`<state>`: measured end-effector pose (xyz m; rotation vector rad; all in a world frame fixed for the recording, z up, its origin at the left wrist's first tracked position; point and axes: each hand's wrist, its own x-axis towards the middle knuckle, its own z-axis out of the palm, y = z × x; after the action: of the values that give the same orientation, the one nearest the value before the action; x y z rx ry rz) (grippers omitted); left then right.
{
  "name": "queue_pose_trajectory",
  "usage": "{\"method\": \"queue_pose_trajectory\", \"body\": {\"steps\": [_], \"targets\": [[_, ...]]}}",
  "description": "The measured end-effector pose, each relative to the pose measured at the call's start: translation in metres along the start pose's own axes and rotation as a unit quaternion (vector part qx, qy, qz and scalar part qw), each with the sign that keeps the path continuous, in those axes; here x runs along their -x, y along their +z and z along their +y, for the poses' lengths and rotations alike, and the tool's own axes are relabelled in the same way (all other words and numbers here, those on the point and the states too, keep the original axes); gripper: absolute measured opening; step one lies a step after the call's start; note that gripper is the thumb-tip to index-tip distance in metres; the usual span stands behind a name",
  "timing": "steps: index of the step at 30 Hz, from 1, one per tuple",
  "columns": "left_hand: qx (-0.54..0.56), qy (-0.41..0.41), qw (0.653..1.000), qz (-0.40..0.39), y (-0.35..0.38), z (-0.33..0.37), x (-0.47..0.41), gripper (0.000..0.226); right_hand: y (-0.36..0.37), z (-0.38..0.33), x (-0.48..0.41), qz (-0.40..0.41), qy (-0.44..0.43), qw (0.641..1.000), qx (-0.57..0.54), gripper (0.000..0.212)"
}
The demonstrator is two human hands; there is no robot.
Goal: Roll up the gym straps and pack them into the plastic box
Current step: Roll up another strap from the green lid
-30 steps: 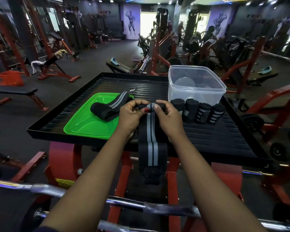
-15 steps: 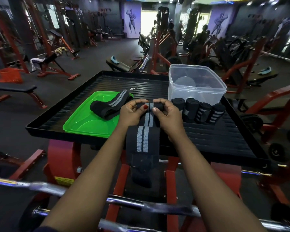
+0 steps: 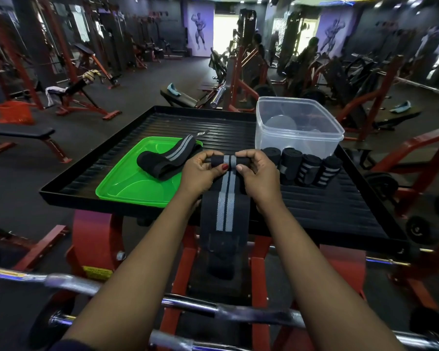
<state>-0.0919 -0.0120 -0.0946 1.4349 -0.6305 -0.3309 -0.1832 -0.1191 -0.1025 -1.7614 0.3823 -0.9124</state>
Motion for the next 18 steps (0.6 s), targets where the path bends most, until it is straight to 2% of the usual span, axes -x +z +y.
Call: {"method": "queue_pose_trajectory", "body": {"steps": [3,6,10,13,18], "targets": [[0.012,0.009,1.0,0.01,-0.0004,-0.0004,0.0011,0.027,0.0006,-0.0016,0.0006,0.003,0.009,1.0,-0.025,0.013],[0.015,0.025,1.0,0.004,0.0003,-0.0006,0.0019,0.029,-0.0007,-0.0036,0.0014,0.021,0.016,1.0,0.002,0.016],[0.032,0.017,0.999,-0.012,0.0013,0.0004,0.0025,0.029,-0.0019,-0.0028,-0.0001,0.021,0.005,0.999,0.047,0.008],[0.043,-0.004,0.999,-0.025,0.0033,0.0011,0.0038,0.026,-0.0026,-0.0023,-0.0004,0.022,0.014,0.998,0.056,0.011],[0.012,0.028,0.999,0.01,0.0028,-0.002,0.0025,0.027,-0.0016,-0.0005,-0.0005,-0.009,0.015,1.0,0.012,0.019]]}}
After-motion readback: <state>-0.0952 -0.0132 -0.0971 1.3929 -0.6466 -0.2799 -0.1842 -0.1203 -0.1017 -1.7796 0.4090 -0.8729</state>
